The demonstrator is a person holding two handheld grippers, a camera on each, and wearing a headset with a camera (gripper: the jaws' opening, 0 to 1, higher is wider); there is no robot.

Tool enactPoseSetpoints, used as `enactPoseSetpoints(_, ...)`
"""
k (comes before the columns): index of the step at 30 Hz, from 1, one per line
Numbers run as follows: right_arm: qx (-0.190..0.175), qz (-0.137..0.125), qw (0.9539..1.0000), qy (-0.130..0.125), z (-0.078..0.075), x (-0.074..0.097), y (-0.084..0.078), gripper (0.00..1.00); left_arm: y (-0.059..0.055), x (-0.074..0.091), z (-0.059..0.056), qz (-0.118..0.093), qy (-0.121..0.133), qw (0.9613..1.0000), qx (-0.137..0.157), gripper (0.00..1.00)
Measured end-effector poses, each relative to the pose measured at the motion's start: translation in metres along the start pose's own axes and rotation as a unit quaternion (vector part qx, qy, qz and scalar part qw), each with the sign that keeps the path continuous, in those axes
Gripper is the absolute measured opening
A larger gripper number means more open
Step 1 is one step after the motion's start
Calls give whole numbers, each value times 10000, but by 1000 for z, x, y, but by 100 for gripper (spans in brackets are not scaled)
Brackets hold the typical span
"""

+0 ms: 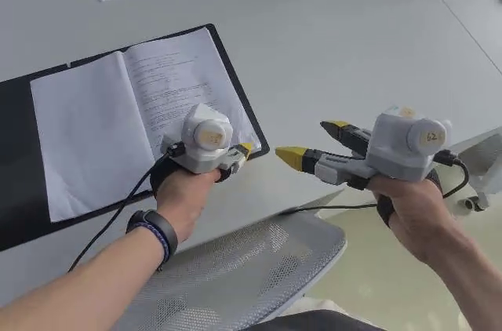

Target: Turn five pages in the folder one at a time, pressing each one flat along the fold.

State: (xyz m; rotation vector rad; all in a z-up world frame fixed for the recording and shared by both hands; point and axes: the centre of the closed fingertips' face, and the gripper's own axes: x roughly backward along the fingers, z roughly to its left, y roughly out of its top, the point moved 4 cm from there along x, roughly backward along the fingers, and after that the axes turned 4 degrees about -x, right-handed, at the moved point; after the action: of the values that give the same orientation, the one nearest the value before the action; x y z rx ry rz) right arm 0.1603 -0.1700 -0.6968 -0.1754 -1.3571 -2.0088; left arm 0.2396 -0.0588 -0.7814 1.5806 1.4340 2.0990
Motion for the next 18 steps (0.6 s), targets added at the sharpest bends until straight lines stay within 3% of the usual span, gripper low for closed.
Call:
enactPoseSetpoints(4,-1,31,10000,32,0,1,-2,69,-2,-1,-2,-22,272,9993,-237,33)
enactPoseSetpoints(8,-3,73,9999,74,-1,0,-3,69,-1,-1,-2,-108,422,9990,-97,33)
enactPoseSetpoints(18,6,98,9998,173,-2,-1,-1,67,0,-3,-11,-317,526,9977,-288,18)
